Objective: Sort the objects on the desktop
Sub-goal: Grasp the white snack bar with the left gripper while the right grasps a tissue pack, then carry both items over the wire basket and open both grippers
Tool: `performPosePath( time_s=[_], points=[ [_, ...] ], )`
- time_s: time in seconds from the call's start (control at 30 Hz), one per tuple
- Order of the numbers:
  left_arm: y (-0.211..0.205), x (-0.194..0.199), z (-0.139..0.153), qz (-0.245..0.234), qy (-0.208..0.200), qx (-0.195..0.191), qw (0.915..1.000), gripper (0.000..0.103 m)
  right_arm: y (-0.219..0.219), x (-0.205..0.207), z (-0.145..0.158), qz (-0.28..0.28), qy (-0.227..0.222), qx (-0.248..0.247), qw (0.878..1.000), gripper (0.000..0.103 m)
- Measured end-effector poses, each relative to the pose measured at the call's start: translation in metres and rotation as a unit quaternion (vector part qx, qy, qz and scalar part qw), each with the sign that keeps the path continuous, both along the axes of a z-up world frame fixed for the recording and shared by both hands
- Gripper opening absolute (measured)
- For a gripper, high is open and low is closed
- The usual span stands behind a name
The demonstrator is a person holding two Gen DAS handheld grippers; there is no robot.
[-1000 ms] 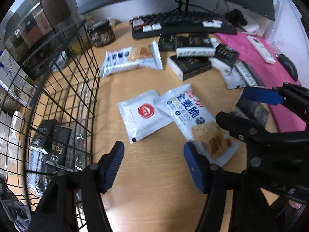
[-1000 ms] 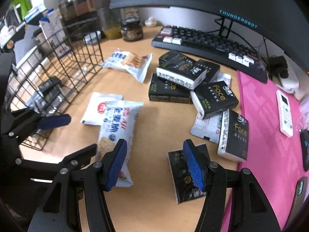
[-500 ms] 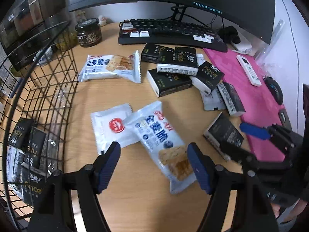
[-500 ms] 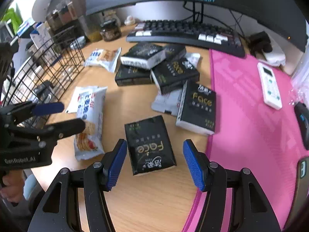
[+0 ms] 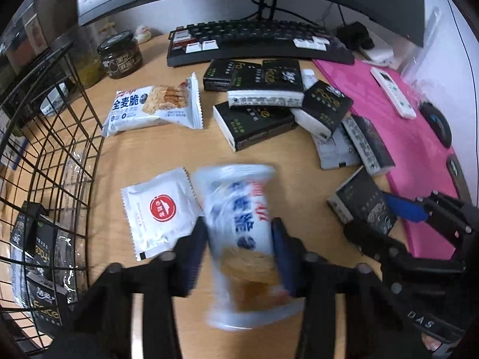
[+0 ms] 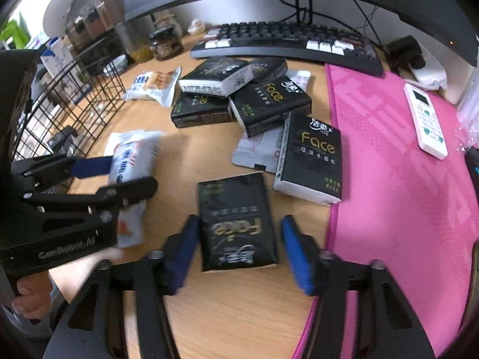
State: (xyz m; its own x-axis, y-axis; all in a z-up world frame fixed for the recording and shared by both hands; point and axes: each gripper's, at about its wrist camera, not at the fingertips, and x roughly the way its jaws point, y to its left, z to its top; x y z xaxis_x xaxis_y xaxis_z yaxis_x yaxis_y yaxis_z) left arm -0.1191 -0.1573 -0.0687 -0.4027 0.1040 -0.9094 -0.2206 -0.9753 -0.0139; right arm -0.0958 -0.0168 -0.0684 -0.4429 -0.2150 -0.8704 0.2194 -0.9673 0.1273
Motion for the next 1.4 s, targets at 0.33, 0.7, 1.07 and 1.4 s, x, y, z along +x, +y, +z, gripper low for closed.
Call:
performPosePath(
  time_s=[0.33,0.7,1.07,1.4],
  points=[
    [-0.006,0.038,0.001,-0.036,-0.008,-0.025,0.999,0.046,0.012,0.037,0.001,-0.022,-0.007,-0.004,1.0,0.049],
    [0.005,0.037,-0.002,-0.042,0.008,-0.038,0.9984,0.057,0.015,0.044,0.003,-0.037,0.014,-0.008,0.999,0.056],
    [0.004,0.041,0.007,-0.047,0.021,-0.038,0.998,0.039,0.013,0.045,0.002,-0.034,0.01,0.001,0.999,0.048],
    [-0.012,0.061,0.061,-0.024,0.091,-0.04,0.9947,0.037,-0.004,0.058,0.039,-0.021,0.045,-0.015,0.999,0.048]
  ],
)
